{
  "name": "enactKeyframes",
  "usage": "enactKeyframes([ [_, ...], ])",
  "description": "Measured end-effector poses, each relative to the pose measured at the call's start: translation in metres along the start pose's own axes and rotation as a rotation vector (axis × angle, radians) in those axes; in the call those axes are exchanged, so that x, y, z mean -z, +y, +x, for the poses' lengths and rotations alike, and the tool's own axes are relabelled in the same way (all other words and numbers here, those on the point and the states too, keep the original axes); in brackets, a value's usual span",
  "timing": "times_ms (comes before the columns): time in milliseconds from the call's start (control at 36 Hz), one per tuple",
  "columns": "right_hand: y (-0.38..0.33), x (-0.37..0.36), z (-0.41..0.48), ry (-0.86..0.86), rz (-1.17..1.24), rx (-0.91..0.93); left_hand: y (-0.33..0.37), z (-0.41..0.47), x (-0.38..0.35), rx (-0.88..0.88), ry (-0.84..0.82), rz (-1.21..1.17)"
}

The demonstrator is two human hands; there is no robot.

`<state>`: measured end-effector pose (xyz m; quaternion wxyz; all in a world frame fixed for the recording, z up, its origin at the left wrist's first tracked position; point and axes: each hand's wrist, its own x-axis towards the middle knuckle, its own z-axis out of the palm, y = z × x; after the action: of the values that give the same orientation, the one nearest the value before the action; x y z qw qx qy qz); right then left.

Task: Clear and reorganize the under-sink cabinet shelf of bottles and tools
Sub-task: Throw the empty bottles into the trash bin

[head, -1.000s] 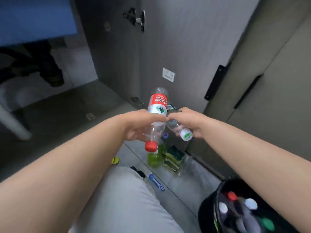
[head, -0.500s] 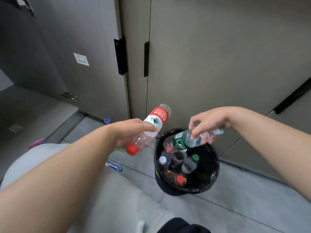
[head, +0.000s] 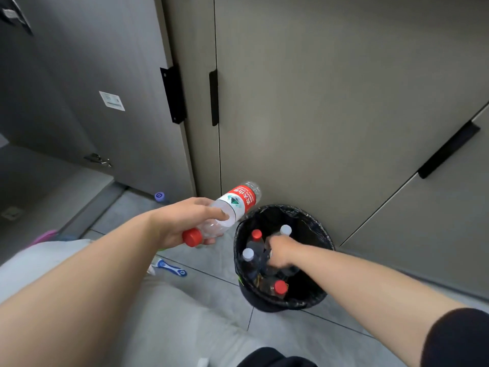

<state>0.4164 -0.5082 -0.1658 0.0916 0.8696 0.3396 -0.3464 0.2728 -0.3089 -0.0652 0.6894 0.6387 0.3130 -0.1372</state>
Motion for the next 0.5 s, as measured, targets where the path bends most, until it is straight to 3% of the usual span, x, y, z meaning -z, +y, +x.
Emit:
enactKeyframes([
  [167,0.013,-0.015,0.013,0.064,0.148,0.020,-0.003,0.000,0.007,0.010,0.041,-0.008],
  [250,0.013,0.007,0.004,0.290,0.200,0.073,-0.001,0.000,0.007,-0.002,0.035,0.008],
  [389,-0.012,0.057,-0.041,0.779,0.313,0.433,0.007,0.000,0.000,-0.139,0.091,0.081],
  [444,-0.025,0.074,-0.058,0.833,0.221,0.557,0.011,-0.002,-0.003,-0.184,0.104,0.141],
  [500,-0.038,0.087,-0.066,0.772,0.098,0.614,0.015,-0.004,-0.007,-0.233,0.118,0.160],
])
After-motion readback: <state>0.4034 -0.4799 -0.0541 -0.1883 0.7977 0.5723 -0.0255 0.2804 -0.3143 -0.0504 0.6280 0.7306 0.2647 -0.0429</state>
